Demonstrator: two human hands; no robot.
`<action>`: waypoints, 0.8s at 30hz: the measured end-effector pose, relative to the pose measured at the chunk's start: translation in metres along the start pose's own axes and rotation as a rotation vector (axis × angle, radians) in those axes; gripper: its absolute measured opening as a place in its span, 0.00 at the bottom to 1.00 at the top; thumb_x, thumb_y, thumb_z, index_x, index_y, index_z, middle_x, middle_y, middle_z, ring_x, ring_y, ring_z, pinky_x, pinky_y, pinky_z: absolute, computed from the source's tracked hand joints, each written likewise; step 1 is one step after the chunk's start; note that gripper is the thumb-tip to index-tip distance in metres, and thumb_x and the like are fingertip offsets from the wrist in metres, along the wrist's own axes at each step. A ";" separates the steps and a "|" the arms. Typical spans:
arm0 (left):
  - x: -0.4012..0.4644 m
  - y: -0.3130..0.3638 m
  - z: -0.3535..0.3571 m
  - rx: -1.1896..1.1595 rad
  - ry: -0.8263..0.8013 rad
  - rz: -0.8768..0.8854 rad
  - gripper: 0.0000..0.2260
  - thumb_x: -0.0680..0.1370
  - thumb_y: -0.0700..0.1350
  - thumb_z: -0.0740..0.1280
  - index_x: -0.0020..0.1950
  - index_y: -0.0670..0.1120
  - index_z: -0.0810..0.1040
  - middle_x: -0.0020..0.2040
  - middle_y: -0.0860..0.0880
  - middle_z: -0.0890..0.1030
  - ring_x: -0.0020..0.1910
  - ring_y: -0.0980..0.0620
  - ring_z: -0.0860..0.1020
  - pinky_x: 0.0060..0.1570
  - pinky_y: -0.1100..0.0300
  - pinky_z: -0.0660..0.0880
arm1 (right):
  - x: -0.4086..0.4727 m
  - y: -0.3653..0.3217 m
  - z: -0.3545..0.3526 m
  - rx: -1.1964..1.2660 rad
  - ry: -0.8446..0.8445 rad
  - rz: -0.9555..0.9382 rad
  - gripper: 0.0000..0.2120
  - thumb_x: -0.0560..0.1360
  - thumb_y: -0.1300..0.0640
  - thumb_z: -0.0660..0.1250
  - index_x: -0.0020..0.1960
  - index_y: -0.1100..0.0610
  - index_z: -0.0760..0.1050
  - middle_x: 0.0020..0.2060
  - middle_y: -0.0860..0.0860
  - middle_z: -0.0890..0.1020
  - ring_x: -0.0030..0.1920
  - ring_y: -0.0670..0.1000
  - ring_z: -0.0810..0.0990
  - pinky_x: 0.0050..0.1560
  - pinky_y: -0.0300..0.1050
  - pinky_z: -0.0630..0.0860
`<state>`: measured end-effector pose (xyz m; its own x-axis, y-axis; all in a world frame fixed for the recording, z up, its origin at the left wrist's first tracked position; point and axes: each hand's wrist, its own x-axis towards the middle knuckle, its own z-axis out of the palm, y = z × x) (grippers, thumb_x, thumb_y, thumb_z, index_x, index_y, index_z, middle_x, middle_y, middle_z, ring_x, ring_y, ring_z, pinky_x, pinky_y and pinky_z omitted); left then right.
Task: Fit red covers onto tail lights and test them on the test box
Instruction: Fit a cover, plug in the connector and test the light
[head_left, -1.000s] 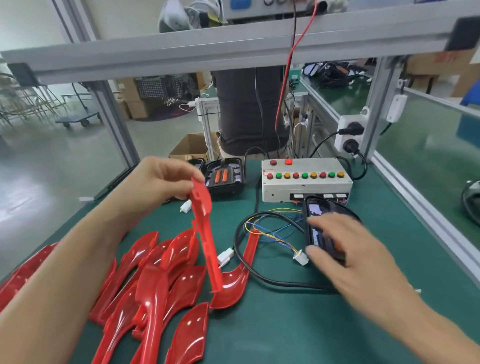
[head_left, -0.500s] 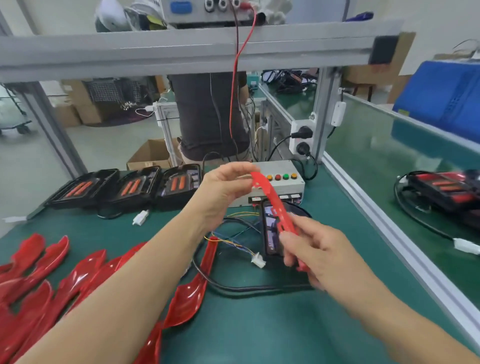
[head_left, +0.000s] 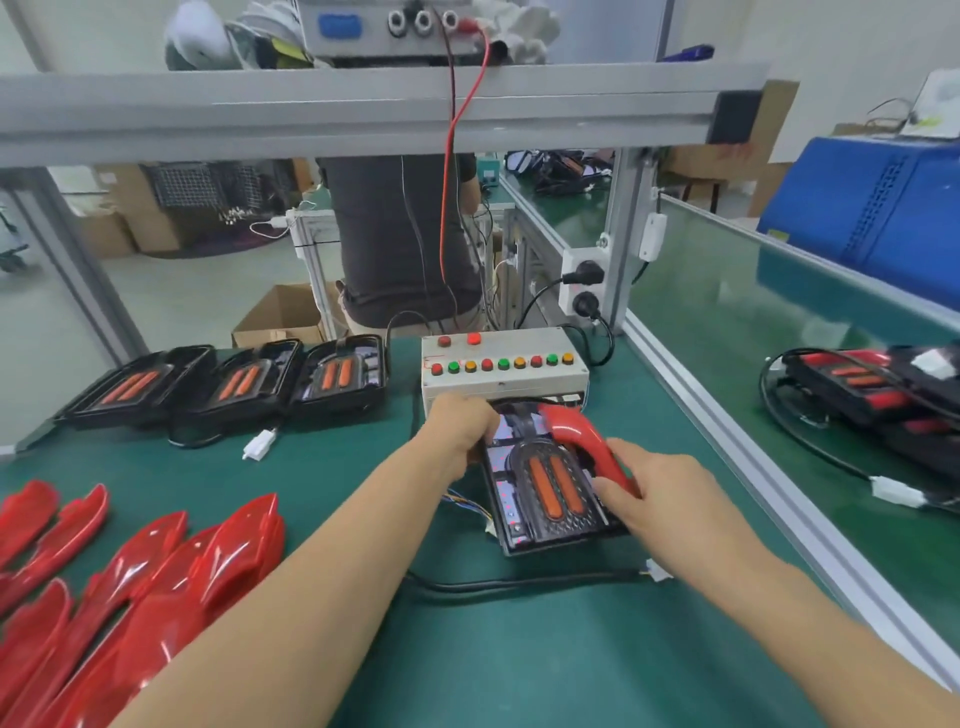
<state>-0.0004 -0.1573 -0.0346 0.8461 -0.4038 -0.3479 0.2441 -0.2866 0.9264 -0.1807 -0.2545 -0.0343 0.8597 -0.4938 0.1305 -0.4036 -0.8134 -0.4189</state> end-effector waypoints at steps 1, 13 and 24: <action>0.000 -0.001 -0.001 -0.004 -0.004 -0.009 0.11 0.68 0.25 0.54 0.41 0.39 0.69 0.35 0.43 0.66 0.33 0.48 0.65 0.29 0.63 0.61 | -0.001 -0.001 0.001 -0.011 0.013 -0.034 0.10 0.79 0.45 0.59 0.56 0.48 0.72 0.34 0.48 0.78 0.37 0.54 0.77 0.33 0.45 0.69; 0.000 -0.009 -0.001 -0.101 -0.089 0.179 0.13 0.73 0.50 0.73 0.52 0.44 0.82 0.47 0.46 0.83 0.42 0.52 0.81 0.40 0.64 0.77 | 0.000 -0.006 0.012 -0.153 0.113 -0.175 0.21 0.82 0.44 0.53 0.73 0.48 0.62 0.50 0.50 0.82 0.50 0.57 0.80 0.46 0.49 0.74; 0.003 -0.011 -0.005 -0.163 -0.132 0.246 0.14 0.73 0.43 0.72 0.57 0.40 0.81 0.53 0.44 0.83 0.52 0.47 0.82 0.55 0.54 0.78 | 0.005 0.008 0.014 0.383 -0.039 0.095 0.23 0.73 0.39 0.67 0.66 0.38 0.69 0.53 0.43 0.73 0.45 0.41 0.77 0.43 0.38 0.70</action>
<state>0.0021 -0.1514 -0.0452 0.8229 -0.5562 -0.1163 0.1218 -0.0274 0.9922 -0.1749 -0.2596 -0.0500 0.8386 -0.5429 0.0436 -0.3422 -0.5875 -0.7333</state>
